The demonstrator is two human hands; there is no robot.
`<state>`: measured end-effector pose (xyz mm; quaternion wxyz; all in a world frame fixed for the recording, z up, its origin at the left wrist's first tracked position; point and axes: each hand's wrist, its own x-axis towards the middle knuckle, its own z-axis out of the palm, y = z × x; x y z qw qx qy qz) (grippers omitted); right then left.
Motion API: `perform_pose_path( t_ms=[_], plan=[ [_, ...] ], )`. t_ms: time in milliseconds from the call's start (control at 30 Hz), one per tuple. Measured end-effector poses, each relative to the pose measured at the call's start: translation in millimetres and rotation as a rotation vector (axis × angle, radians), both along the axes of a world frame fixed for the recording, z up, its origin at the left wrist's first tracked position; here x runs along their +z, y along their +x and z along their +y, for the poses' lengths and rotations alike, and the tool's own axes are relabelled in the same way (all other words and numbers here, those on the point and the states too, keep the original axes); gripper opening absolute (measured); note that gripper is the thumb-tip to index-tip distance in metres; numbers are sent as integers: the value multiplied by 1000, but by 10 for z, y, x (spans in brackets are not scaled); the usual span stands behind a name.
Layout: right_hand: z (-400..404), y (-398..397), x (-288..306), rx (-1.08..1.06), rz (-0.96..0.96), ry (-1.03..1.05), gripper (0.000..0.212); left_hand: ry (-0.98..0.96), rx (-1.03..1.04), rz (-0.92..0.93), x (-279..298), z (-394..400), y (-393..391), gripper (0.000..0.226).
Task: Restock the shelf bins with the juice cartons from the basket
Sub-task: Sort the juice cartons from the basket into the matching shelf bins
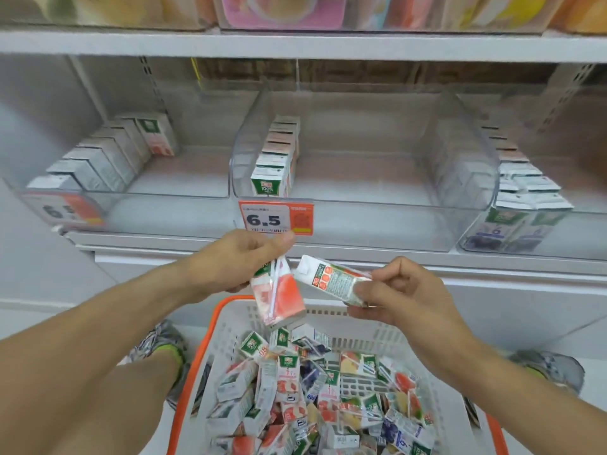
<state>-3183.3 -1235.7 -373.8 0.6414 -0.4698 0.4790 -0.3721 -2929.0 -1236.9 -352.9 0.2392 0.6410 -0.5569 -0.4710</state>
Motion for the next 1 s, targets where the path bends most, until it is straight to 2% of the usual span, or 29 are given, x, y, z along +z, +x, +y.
perform_pose_path(
  t_ms=[67, 133, 200, 333, 433, 500, 567, 633, 700, 733, 800, 867, 1000],
  plan=[
    [-25, 34, 2, 15, -110, 83, 21, 12, -55, 36, 22, -10, -33, 61],
    [-70, 37, -7, 35, -193, 173, 32, 2, -84, 78, 70, -15, -98, 37],
    [-121, 26, 9, 77, -228, 228, 39, -16, -90, 113, 89, -24, -111, 36],
    [-202, -25, 35, 182, -305, 314, 49, 27, -202, 196, 163, -9, -32, 53],
    [-233, -39, 18, 266, -325, 318, 60, -48, -238, 199, 178, -12, -12, 40],
    [-240, -50, 23, 332, -322, 284, 49, -107, -247, 155, 193, 1, -32, 33],
    [-253, -72, 49, 424, -257, 200, 35, -161, -234, 106, 205, 20, -44, 32],
    [-286, -102, 72, 526, -14, -5, 43, -192, -227, 76, 227, 47, -50, 36],
    [-324, -96, 116, 510, 259, -235, 41, -192, -236, 53, 235, 68, -65, 39],
    [-349, -92, 138, 497, 315, -303, 39, -186, -235, 48, 237, 76, -72, 38],
    [-379, -92, 176, 531, 339, -387, 42, -185, -223, 41, 238, 92, -77, 34],
    [-386, -88, 193, 570, 376, -454, 36, -208, -193, 38, 249, 112, -80, 33],
    [-424, -87, 262, 403, 323, -425, 38, -303, -15, 97, 334, 142, -12, 35]
  ],
)
